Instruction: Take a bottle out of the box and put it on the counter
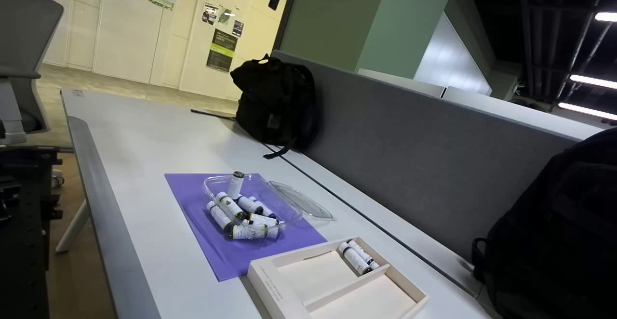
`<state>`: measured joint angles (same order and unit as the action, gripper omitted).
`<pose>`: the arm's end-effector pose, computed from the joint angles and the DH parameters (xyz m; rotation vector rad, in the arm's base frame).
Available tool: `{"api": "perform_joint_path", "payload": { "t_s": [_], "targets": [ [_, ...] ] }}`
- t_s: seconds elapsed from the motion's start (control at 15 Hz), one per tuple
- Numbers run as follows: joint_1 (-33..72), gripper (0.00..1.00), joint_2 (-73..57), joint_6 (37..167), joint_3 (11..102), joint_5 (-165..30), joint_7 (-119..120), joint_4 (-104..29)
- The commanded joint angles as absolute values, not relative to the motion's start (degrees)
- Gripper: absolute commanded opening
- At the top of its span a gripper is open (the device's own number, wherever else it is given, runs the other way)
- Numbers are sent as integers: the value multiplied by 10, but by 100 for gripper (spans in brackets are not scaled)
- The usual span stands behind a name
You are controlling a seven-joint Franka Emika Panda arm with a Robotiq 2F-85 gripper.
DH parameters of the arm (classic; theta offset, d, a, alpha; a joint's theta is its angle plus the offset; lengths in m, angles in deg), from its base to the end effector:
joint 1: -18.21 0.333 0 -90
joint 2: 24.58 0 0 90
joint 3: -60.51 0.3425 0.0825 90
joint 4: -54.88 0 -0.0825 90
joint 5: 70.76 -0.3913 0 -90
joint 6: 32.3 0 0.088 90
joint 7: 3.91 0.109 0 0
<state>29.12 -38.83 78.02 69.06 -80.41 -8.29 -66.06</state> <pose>0.4560 0.1798 0.5478 -2.9625 -0.5375 -0.0680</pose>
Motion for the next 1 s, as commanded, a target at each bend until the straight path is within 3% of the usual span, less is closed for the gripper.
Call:
{"api": "perform_joint_path", "payload": {
  "t_s": [0.0,0.47,0.93],
  "targets": [
    [282,100,-353,824,684,-796,-116,-680],
    [240,100,-268,931,656,-743,-149,-750],
    [214,100,-222,907,638,-739,-151,-756]
  ]
}}
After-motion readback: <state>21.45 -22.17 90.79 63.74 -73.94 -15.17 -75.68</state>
